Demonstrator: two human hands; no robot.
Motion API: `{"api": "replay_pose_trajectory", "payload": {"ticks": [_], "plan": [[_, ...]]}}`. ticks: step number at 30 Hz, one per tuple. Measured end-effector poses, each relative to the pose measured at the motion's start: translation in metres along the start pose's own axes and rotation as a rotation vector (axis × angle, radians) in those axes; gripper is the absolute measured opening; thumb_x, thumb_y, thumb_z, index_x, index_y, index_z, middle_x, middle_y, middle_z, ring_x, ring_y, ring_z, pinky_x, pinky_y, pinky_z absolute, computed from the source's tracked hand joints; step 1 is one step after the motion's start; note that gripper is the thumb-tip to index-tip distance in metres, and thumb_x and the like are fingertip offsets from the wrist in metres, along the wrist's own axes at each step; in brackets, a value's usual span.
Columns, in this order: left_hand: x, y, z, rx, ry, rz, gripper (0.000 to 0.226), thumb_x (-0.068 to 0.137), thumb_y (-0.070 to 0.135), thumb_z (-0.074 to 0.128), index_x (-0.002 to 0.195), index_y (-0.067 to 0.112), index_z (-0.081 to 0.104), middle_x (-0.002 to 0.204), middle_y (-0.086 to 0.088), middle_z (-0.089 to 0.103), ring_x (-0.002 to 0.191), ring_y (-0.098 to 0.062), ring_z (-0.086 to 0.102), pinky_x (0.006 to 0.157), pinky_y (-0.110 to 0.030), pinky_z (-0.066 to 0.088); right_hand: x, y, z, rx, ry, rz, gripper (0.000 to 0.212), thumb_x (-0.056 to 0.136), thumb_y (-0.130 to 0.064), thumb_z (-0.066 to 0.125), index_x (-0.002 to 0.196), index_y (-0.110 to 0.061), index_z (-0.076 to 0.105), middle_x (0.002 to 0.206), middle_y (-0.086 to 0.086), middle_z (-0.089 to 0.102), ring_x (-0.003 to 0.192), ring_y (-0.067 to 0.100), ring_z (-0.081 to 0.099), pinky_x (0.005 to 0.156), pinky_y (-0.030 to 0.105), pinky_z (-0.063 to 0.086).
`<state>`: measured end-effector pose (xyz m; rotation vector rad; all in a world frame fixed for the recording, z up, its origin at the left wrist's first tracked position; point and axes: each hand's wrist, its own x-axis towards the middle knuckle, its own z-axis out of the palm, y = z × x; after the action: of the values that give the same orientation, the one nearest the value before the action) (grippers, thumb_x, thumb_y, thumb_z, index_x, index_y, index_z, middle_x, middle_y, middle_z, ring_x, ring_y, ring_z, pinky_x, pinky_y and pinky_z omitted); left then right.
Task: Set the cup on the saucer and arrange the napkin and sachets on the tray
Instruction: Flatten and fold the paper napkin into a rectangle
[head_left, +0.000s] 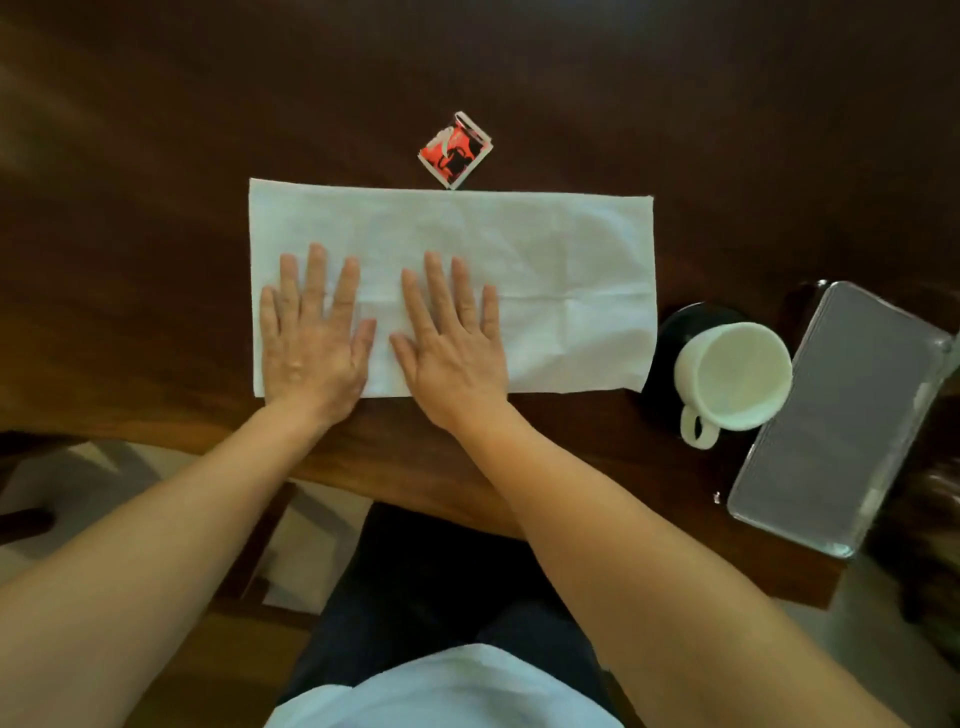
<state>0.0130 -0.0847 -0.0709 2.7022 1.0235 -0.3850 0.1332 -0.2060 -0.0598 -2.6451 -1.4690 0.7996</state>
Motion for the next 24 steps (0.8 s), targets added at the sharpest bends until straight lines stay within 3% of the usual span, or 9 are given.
{"api": "replay_pose_trajectory", "payload": {"ticks": [6, 13, 24], "plan": [[0.005, -0.026, 0.006, 0.039, 0.073, 0.083, 0.068, 0.100, 0.056, 0.018, 0.160, 0.032, -0.002, 0.169, -0.001, -0.010, 0.155, -0.024, -0.011, 0.125, -0.046, -0.004, -0.028, 0.052, 0.014, -0.070, 0.078, 0.191, 0.073, 0.100, -0.061, 0.008, 0.156, -0.022, -0.019, 0.163, 0.007, -0.028, 0.149, 0.028, -0.028, 0.122, 0.052, -0.009], [0.026, -0.083, -0.015, 0.107, 0.066, 0.139, 0.068, 0.099, 0.061, 0.010, 0.160, 0.034, -0.003, 0.169, 0.001, -0.012, 0.155, -0.021, -0.013, 0.125, -0.043, -0.002, -0.035, 0.026, 0.020, -0.002, 0.088, 0.209, 0.075, 0.101, -0.060, 0.008, 0.155, -0.018, -0.023, 0.162, 0.007, -0.032, 0.147, 0.028, -0.032, 0.121, 0.052, -0.011], [0.025, -0.086, -0.012, 0.103, 0.067, 0.147, 0.069, 0.098, 0.059, 0.014, 0.161, 0.032, 0.002, 0.170, -0.002, -0.004, 0.156, -0.024, -0.008, 0.125, -0.042, -0.002, -0.074, 0.067, 0.027, -0.023, 0.072, 0.404, 0.075, 0.099, -0.059, 0.001, 0.152, -0.015, -0.029, 0.160, 0.010, -0.035, 0.147, 0.024, -0.032, 0.124, 0.047, -0.006]]}}
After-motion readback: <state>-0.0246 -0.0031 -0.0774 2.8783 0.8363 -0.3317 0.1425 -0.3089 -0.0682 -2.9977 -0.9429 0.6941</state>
